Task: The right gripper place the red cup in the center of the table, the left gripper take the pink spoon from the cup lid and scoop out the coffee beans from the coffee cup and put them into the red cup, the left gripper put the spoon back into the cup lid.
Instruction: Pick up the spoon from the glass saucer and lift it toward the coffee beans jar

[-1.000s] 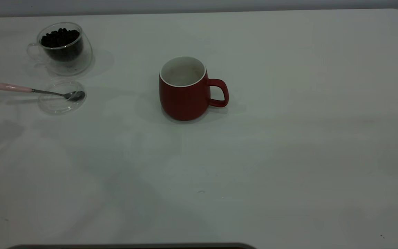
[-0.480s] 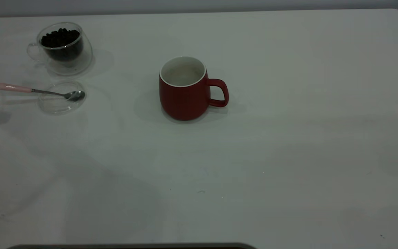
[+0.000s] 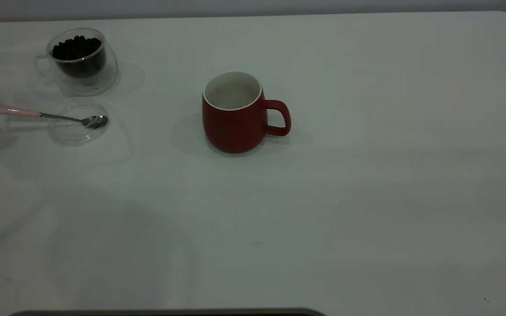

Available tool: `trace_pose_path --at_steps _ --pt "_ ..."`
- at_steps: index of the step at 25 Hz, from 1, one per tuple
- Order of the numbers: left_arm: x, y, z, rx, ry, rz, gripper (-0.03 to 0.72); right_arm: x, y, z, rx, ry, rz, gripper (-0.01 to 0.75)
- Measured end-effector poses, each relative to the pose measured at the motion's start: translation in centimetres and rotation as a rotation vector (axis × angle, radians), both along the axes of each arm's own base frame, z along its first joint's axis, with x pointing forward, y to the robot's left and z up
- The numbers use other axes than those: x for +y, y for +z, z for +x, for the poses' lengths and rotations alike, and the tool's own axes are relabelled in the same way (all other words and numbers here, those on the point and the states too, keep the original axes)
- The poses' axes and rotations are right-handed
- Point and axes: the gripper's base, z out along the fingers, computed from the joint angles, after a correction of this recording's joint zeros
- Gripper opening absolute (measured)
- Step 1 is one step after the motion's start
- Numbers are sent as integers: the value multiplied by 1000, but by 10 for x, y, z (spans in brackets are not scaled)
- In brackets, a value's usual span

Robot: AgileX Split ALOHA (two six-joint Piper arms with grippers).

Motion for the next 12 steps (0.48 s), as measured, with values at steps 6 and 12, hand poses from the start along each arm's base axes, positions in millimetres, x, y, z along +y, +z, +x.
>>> trace_pose_path --at_steps 6,12 --pt "0 -18 7 -8 -5 -53 710 0 0 0 0 0 0 588" --pt "-6 -37 8 -26 6 -124 708 0 0 0 0 0 1 588"
